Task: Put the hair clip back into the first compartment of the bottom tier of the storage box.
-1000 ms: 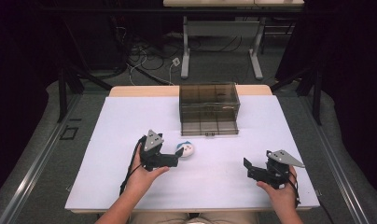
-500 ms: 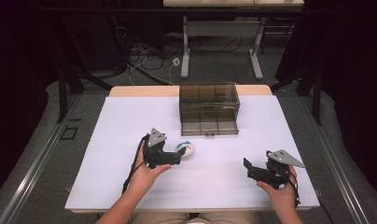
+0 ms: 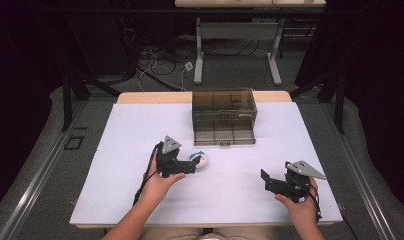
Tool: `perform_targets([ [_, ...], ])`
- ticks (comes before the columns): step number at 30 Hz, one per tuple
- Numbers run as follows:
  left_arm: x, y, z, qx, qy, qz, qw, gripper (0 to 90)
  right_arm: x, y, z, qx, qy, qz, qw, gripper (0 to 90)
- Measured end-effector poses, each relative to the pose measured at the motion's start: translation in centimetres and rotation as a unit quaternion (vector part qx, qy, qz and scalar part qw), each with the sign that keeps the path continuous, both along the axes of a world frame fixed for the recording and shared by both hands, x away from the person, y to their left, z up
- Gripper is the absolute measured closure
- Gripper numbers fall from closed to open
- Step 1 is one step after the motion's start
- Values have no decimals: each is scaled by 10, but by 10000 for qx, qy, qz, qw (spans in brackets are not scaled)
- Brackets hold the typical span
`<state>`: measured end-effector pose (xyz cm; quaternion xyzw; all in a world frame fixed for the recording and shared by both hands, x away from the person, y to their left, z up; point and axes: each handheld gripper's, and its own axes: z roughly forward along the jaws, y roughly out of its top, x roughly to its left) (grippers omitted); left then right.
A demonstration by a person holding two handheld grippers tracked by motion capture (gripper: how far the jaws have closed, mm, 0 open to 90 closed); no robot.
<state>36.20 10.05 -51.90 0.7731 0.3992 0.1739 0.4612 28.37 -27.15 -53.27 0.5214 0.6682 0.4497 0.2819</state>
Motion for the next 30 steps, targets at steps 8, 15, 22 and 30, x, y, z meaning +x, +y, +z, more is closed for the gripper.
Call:
perform_targets([
  [8, 5, -6, -4, 91, 109, -1, 9999, 75, 0, 0, 0, -21, 29, 10, 10000, 53],
  [15, 10, -11, -7, 280, 230, -65, 9993, 112, 1, 1, -1, -2, 28, 22, 10000, 54],
  [22, 14, -13, -10, 370, 284, -39, 9989, 149, 1, 1, -1, -6, 42, 32, 10000, 53],
  [30, 16, -16, -12, 462, 345, -79, 9983, 149, 1, 1, -1, -34, 41, 59, 10000, 54],
])
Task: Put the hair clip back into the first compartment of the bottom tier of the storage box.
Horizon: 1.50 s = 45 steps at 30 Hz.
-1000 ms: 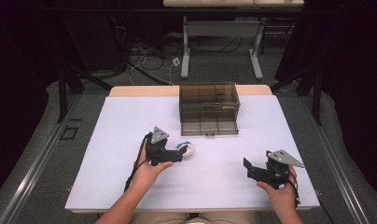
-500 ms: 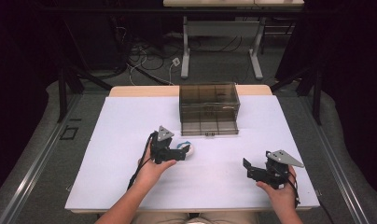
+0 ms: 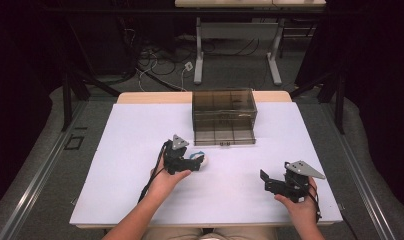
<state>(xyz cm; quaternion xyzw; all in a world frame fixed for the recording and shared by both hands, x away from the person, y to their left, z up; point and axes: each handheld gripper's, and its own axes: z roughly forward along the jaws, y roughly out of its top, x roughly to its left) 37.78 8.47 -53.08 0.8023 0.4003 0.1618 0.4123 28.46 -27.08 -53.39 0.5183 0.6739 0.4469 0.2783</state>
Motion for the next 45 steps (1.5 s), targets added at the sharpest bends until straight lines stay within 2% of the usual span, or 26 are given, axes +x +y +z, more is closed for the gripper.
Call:
perform_targets([
  [12, 3, -7, -7, 190, 167, -71, 9997, 148, 0, 0, -1, -14, 26, 25, 10000, 54],
  [19, 4, -10, -11, 338, 331, -123, 9988, 150, 0, 1, -1, 16, 59, 31, 10000, 56],
  [24, 6, -12, -14, 394, 339, -147, 9985, 155, 0, 2, -1, -5, 53, 21, 10000, 58],
  [27, 6, -13, -14, 471, 445, -235, 9976, 162, 1, 1, -1, -41, 46, 33, 10000, 61],
  [28, 6, -14, -15, 458, 397, -212, 9979, 166, 1, 1, -1, -47, 49, 37, 10000, 61],
  [31, 6, -15, -15, 509, 478, -270, 9972, 175, 1, 1, -1, -41, 54, 39, 10000, 61],
  [32, 7, -16, -16, 498, 434, -267, 9975, 178, 0, 1, -1, -68, 98, 41, 9999, 62],
  [33, 7, -16, -16, 516, 446, -285, 9973, 179, 1, 1, -1, -62, 40, 54, 10000, 62],
  [37, 7, -18, -17, 563, 462, -297, 9969, 191, 1, 2, -1, -38, 64, 39, 10000, 62],
  [39, 8, -18, -16, 616, 551, -359, 9959, 207, 1, 1, -1, -60, 47, 52, 10000, 63],
  [42, 8, -20, -18, 581, 517, -304, 9965, 217, 1, 2, -1, -52, 42, 41, 10000, 63],
  [44, 8, -20, -17, 674, 608, -370, 9952, 228, 1, 1, -2, -61, 39, 47, 10000, 63],
  [45, 9, -20, -18, 660, 575, -346, 9956, 233, 1, 1, -2, -64, 38, 50, 10000, 64],
])
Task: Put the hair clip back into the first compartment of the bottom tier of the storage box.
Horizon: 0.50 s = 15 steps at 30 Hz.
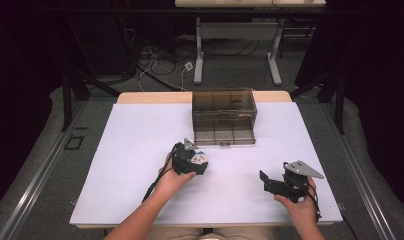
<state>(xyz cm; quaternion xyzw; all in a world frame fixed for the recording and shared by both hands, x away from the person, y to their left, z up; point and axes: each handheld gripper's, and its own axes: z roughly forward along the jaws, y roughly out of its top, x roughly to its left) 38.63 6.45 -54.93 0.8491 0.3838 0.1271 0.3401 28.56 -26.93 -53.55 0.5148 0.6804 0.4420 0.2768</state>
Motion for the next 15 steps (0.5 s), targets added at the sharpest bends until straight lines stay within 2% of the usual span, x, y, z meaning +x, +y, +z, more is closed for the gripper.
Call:
perform_targets([
  [7, 1, 0, -1, 38, 110, 21, 9999, 269, 0, 0, 0, -2, 8, 6, 10000, 64],
  [8, 1, -1, -2, -58, 132, 100, 9998, 273, 0, 0, 0, -15, 33, 4, 10000, 65],
  [9, 1, -1, -3, -53, 147, 109, 9998, 278, 0, 0, 0, -30, 39, 10, 10000, 66],
  [15, 2, 1, -2, -8, 159, 85, 9998, 308, 0, 0, 0, -30, 48, 19, 10000, 66],
])
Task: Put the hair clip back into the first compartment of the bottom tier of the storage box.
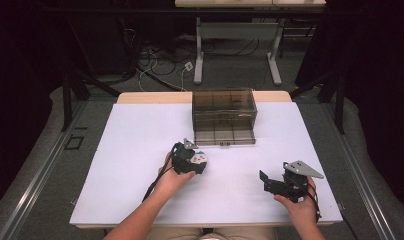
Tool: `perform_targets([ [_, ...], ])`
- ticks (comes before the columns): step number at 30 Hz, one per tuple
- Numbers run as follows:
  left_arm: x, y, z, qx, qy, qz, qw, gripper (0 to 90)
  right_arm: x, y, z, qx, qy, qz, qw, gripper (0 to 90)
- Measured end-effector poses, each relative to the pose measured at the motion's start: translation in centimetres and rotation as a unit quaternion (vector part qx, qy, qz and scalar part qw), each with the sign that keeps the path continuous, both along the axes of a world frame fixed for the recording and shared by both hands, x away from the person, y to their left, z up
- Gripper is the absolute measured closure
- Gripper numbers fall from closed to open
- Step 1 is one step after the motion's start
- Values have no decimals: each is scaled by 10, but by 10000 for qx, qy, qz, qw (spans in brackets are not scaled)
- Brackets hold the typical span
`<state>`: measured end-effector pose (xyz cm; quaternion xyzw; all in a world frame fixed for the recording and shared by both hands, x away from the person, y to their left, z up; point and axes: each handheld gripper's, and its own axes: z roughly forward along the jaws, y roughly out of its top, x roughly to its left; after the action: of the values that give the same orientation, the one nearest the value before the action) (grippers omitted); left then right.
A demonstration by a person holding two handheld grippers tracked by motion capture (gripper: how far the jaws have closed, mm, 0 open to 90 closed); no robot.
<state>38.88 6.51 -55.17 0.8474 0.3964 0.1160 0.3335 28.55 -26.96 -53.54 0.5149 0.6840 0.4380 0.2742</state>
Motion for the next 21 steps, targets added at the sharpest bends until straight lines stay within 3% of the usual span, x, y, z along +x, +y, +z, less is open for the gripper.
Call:
perform_targets([
  [21, 1, 1, 4, -16, -17, -66, 10000, 333, 0, -1, 0, 1, 3, -3, 10000, 66],
])
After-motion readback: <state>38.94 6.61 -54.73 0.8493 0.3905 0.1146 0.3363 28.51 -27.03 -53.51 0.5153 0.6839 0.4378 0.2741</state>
